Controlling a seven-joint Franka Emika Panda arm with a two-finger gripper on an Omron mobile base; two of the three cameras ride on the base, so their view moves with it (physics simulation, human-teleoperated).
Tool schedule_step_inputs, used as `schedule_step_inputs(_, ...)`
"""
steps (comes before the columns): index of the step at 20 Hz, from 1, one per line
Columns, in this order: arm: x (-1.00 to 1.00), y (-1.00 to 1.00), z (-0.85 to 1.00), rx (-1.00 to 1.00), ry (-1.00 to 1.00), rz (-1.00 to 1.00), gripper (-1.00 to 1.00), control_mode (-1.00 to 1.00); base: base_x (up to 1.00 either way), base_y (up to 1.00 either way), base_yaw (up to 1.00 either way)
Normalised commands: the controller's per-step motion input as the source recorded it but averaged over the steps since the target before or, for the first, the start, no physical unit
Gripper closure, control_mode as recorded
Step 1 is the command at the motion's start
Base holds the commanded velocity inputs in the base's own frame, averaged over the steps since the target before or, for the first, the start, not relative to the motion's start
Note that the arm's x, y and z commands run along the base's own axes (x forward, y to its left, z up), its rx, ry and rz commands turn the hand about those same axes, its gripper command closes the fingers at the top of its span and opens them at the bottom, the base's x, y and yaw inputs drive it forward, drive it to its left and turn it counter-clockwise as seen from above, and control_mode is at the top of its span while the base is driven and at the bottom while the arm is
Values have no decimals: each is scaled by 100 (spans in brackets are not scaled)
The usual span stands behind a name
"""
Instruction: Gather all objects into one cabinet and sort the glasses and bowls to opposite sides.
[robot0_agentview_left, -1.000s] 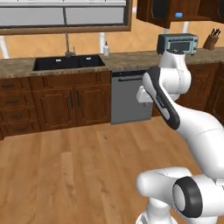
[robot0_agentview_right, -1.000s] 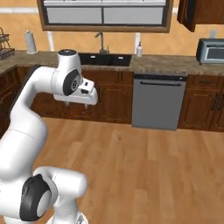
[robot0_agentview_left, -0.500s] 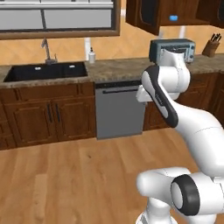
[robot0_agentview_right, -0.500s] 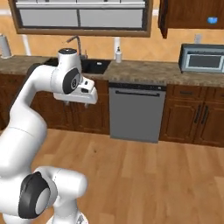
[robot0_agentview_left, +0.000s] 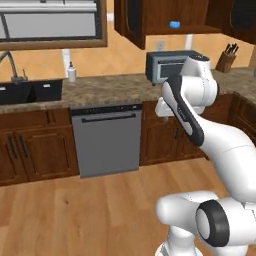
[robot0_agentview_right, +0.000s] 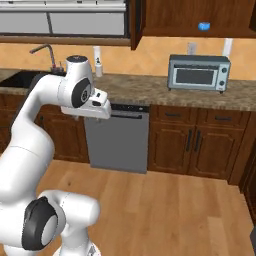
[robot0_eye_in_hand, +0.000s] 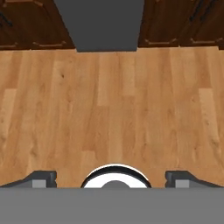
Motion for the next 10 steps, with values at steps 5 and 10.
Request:
schedule_step_inputs(5,0,0,0,0,0,0,-100,100,53,-100,0)
schedule_step_inputs(10,0,0,0,0,0,0,-100,100,91,-96,0)
